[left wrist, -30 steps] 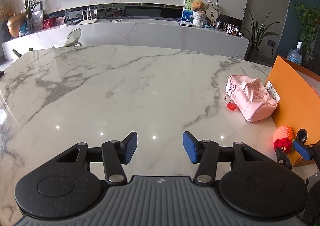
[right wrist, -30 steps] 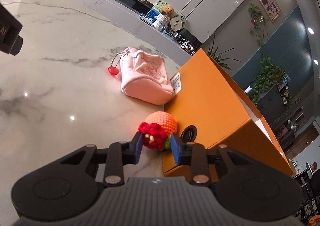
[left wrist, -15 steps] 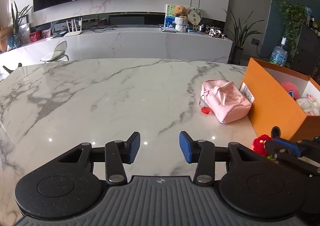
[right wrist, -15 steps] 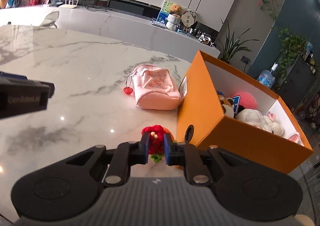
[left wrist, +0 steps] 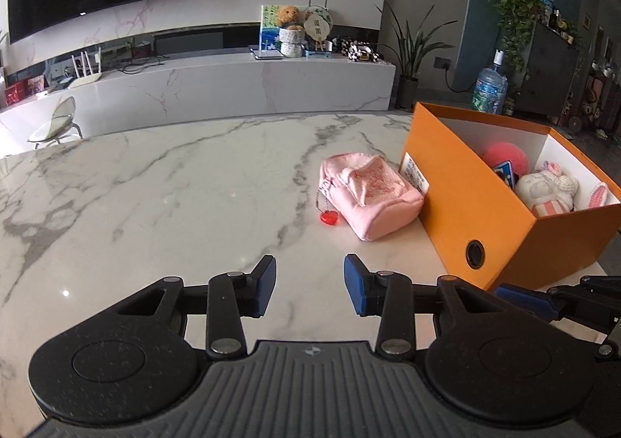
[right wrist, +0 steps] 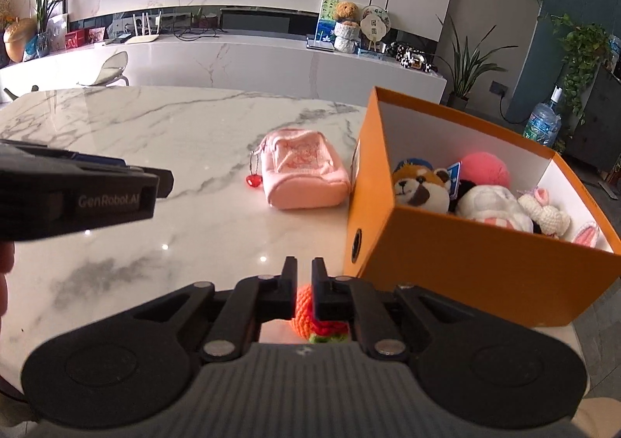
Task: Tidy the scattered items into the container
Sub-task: 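Close the right gripper on the orange crochet fruit, then lower the left tool to the pink backpack and close on its strap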
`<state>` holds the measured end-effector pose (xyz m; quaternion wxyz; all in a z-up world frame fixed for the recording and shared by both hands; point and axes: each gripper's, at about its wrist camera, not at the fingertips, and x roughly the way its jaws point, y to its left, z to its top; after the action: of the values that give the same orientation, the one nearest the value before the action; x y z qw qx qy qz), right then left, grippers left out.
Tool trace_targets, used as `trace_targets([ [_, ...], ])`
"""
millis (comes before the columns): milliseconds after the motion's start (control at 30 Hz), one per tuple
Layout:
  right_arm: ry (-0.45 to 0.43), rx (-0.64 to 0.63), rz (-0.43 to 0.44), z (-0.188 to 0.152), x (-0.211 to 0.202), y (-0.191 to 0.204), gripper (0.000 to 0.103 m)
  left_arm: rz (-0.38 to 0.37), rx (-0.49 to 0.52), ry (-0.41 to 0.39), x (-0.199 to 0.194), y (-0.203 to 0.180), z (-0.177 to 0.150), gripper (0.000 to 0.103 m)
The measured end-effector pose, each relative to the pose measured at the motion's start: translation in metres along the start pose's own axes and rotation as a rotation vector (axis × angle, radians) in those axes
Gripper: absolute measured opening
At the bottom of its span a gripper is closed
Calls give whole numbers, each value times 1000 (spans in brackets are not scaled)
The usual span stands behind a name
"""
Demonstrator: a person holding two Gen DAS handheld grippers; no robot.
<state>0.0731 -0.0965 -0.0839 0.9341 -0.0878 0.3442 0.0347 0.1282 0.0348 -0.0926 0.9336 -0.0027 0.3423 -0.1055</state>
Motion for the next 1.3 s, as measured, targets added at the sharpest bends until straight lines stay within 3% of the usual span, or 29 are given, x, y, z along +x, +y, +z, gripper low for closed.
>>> trace_targets([
  [133, 39, 33, -6, -13, 0, -12, 35, -26, 42, 28, 4, -15, -8, 45],
  [300, 8, 22, -51, -19, -1, -17, 50, -43, 86, 38, 6, -30, -10, 45],
  [733, 56, 67, -9, -20, 28, -25, 52, -24, 126, 72, 17, -38, -10, 45],
  [933, 68, 41, 8, -13, 26, -17, 48, -25, 163, 65, 22, -35, -1, 45],
  [1300, -26, -114, 49, 22, 36, 16, 47, -56, 205, 95, 53, -12, 33, 45],
])
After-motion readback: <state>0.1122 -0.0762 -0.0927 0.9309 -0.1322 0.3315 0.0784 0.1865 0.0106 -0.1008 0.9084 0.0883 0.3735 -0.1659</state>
